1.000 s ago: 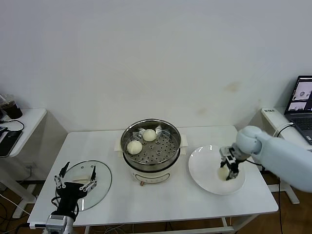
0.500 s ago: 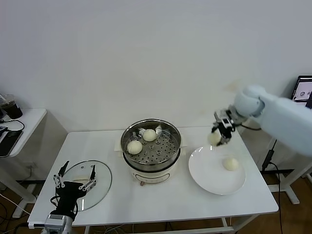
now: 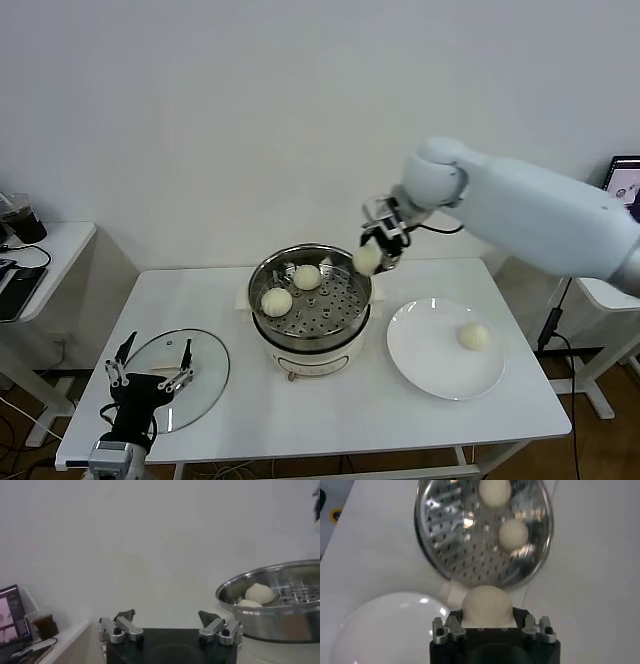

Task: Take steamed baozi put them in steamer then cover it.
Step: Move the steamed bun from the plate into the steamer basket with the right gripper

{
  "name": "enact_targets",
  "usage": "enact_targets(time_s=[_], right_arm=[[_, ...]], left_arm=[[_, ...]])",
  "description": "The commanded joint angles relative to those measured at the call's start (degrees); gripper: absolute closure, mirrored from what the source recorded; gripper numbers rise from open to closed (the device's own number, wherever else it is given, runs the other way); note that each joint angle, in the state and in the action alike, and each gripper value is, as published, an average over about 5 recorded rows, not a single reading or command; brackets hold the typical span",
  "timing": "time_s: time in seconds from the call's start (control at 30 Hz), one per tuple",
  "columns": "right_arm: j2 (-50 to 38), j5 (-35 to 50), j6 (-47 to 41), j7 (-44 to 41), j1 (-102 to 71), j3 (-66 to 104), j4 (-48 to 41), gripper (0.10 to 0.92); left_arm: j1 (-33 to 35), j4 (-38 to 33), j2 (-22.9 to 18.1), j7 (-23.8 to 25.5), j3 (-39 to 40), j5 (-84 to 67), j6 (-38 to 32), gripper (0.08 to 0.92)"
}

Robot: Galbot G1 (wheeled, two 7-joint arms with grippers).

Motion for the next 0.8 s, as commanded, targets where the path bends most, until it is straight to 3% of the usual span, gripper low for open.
enact_targets(time_s=[0.03, 0.23, 0.8], right_arm=[[10.3, -0.1, 6.4, 4.1, -3.2, -3.1, -2.9, 0.389], [12.1, -6.5, 12.4, 5.2, -6.3, -5.3, -4.0, 0.389], [12.6, -12.1, 23.3, 4.1, -6.9, -7.2, -1.7, 0.385]], left_arm=[[0.1, -0.1, -0.1, 0.0, -0.3, 0.0, 0.0, 0.177], [0.6, -0.5, -0.4, 0.0, -1.0, 0.0, -0.1, 0.177], [0.3, -0.5, -0.9, 0.0, -0.9, 0.1, -0.2, 0.177]])
